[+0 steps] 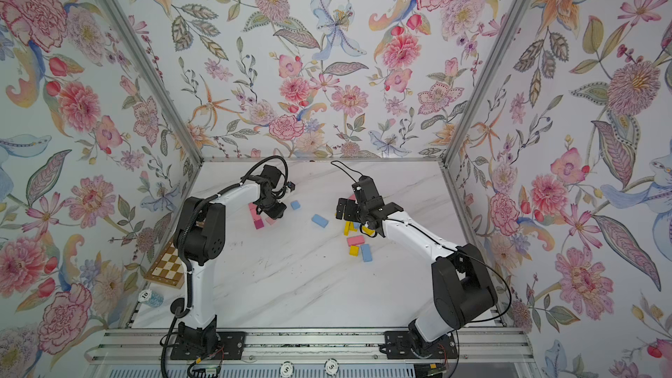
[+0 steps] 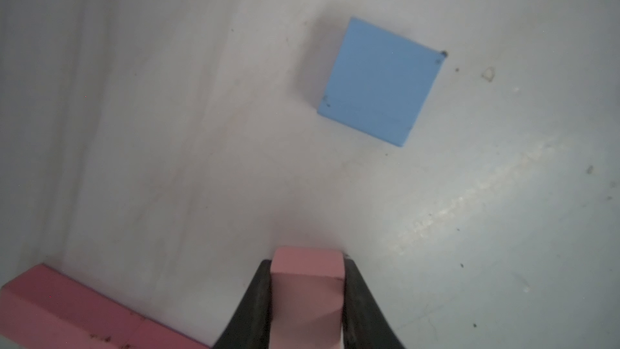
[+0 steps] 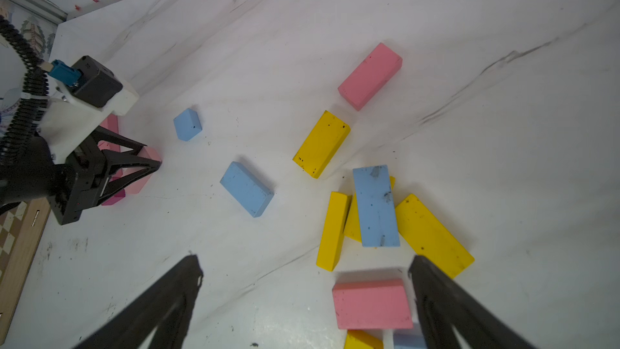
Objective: Assemble the letter v with building blocks
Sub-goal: Assemble the building block at the center of the board.
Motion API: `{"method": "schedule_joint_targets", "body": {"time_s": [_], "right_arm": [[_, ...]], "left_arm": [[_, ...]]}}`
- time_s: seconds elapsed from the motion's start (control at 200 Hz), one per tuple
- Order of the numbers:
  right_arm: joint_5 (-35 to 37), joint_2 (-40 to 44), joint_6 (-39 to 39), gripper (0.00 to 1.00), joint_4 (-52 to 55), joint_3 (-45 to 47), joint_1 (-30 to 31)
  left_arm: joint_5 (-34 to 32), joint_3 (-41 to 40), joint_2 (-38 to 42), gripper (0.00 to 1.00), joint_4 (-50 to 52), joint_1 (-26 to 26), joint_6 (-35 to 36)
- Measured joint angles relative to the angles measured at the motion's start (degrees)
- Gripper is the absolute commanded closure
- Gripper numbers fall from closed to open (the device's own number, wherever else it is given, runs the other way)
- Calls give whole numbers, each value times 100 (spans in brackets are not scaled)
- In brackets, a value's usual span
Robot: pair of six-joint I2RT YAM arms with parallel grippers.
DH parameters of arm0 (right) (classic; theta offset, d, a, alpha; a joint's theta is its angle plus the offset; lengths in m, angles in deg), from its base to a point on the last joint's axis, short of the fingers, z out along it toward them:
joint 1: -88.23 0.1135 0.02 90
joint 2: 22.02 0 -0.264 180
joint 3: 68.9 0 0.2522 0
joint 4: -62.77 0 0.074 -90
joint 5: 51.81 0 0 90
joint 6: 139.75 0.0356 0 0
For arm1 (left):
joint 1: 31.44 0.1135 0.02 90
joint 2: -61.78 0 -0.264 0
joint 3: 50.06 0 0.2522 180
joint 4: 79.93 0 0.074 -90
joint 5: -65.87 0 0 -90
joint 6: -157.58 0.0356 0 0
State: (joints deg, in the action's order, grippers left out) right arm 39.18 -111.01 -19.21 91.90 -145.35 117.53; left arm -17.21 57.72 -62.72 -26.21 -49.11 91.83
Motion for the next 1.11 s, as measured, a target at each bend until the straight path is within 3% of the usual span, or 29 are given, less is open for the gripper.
{"method": "schedule_joint_targets", "body": {"time_s": [0.656, 1.106], "right_arm": [[109, 0, 0, 1, 50, 0, 59], [168, 0, 0, 1, 155, -118, 107]], "left_arm": [[-326, -525, 302, 74, -483, -149, 1349], [-236, -629, 376, 73, -498, -149, 1801]]}}
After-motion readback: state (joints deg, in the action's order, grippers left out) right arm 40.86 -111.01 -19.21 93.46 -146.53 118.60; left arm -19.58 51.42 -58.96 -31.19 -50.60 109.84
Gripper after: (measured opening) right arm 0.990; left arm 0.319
